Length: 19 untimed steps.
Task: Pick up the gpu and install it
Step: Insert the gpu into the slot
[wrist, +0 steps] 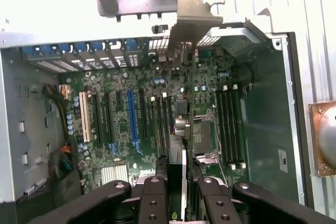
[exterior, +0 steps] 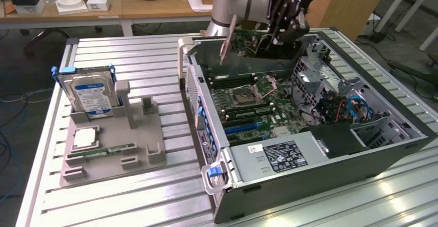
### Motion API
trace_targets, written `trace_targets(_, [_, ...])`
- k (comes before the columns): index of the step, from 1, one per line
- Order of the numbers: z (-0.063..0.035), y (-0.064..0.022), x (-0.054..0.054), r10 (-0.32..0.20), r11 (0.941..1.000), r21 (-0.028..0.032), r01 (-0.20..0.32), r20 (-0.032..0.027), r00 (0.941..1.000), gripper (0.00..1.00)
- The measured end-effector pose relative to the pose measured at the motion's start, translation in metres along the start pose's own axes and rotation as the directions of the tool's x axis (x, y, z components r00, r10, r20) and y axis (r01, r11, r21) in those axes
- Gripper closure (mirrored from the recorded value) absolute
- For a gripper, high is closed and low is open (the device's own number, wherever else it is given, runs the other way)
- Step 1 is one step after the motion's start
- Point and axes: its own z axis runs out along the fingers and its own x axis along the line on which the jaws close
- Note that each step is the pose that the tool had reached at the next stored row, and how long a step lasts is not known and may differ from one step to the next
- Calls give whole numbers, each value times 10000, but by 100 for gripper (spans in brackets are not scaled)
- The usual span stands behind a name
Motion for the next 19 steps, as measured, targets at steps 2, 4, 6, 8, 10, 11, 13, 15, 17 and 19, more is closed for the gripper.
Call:
trace_targets(2, [1,0,0,-207,9997,135,207,-3,9998,73])
trace_targets(4, [3,0,0,-395,9988,279,395,-7,9992,73])
trace_targets(6, [3,0,0,-542,9977,399,545,-66,9985,73])
trace_targets(8, [5,0,0,-654,9966,482,663,-200,9977,73])
trace_targets(10, [6,0,0,-754,9955,551,774,-376,9964,73])
trace_targets(11, [7,0,1,-795,9950,575,820,-442,9959,73])
trace_targets(13, [11,-1,1,-855,9940,630,889,-552,9948,73])
trace_targets(15, [16,-1,2,-896,9929,721,942,-645,9939,73])
trace_targets(17, [20,-1,2,-932,9916,826,992,-731,9930,73])
trace_targets(19, [22,-1,3,-1025,9898,916,1092,-758,9918,73])
